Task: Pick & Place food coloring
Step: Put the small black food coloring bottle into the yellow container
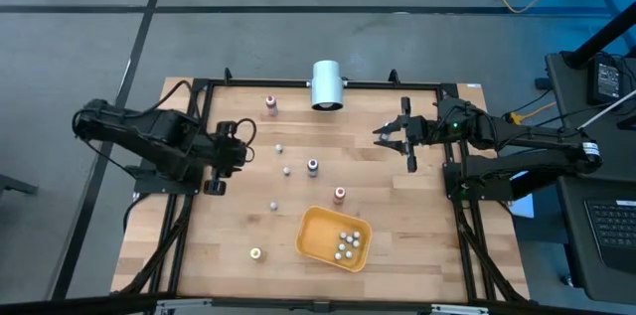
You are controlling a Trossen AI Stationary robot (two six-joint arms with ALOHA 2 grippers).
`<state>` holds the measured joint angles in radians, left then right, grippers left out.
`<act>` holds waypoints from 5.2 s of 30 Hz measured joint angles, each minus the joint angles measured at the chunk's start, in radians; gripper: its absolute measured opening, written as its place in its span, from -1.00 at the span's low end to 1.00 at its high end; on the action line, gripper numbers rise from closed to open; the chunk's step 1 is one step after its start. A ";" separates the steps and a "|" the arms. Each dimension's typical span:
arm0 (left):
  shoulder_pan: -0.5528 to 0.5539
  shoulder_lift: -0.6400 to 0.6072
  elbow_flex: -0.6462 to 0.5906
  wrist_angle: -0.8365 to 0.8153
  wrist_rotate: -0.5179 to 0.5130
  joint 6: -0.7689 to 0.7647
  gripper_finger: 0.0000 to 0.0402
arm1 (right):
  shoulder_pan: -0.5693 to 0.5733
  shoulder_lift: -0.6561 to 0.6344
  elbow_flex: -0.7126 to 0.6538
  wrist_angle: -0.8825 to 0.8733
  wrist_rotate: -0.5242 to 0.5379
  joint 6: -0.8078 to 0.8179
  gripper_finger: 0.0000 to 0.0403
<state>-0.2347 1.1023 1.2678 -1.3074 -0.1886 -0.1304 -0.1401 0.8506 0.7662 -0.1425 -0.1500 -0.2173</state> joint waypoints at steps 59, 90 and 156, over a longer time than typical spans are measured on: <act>0.000 0.304 -0.459 0.777 0.198 0.005 -0.17 | 0.000 0.000 0.000 -0.013 0.000 0.000 -0.39; -0.007 0.502 -0.459 0.901 0.207 0.041 0.03 | 0.000 0.000 0.000 -0.016 0.000 0.000 -0.39; 0.021 0.437 0.019 0.422 0.261 0.221 -0.60 | 0.000 0.000 0.000 -0.019 0.000 0.000 -0.39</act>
<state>-0.2136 1.5390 1.2864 -0.8853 0.0723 0.0904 -0.1398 0.8508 0.7662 -0.1616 -0.1501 -0.2176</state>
